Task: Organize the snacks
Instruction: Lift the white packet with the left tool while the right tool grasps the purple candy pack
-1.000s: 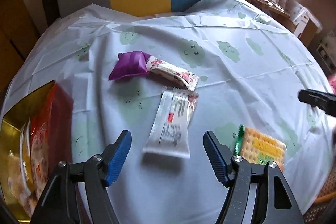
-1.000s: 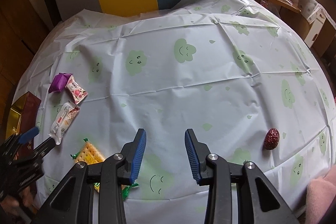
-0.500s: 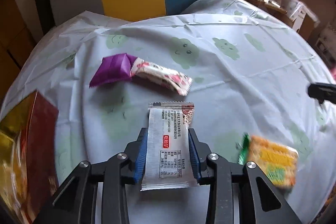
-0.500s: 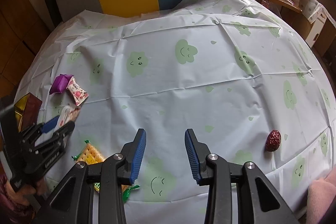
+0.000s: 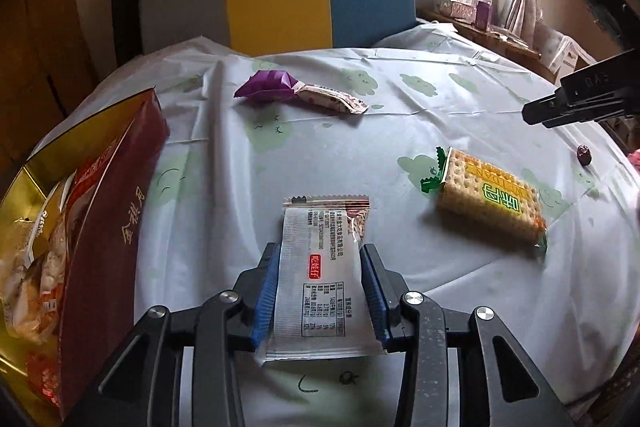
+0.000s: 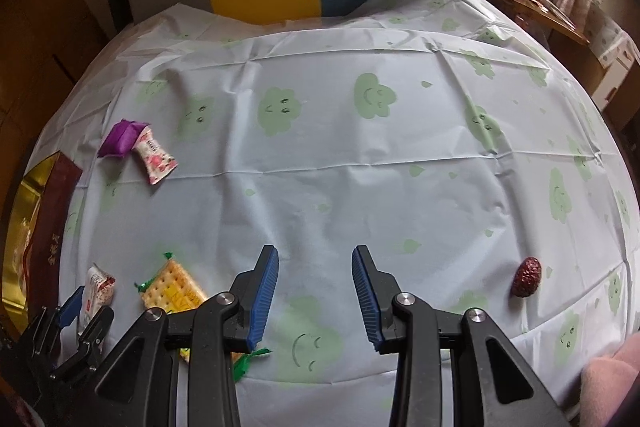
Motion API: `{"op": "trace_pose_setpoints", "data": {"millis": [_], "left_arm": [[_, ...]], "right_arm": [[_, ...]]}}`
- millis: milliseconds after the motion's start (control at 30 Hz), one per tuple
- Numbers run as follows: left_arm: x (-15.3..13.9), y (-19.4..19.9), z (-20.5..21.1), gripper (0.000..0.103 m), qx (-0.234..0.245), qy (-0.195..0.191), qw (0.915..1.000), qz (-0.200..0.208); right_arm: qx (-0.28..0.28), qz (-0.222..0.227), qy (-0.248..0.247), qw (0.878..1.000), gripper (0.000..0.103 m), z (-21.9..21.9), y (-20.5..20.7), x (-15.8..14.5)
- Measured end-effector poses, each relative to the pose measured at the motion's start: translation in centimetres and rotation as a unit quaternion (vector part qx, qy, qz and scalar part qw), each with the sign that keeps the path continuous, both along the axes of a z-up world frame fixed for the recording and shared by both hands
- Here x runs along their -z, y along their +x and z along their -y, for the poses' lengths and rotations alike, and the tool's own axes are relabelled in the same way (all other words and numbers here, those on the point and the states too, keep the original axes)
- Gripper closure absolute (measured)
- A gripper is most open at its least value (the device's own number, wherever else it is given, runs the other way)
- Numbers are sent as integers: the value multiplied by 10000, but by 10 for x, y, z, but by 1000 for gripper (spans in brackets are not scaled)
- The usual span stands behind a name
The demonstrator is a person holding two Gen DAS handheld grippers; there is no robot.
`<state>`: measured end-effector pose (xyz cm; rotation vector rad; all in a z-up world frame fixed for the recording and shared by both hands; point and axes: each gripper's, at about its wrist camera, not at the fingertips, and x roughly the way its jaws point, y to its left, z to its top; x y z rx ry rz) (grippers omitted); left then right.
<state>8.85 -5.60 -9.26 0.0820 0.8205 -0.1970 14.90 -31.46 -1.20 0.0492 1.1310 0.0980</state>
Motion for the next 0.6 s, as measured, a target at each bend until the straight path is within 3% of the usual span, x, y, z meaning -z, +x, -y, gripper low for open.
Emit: {"op": "trace_pose_setpoints", "data": {"millis": [333, 600], "left_arm": [[3, -7, -3, 61, 13, -88, 9995, 310], [4, -8, -8, 61, 10, -290, 9990, 339]], "right_arm": [[-760, -422, 865, 9924, 64, -37, -3, 6], [-1417, -566, 1350, 9790, 64, -128, 40, -9]]}}
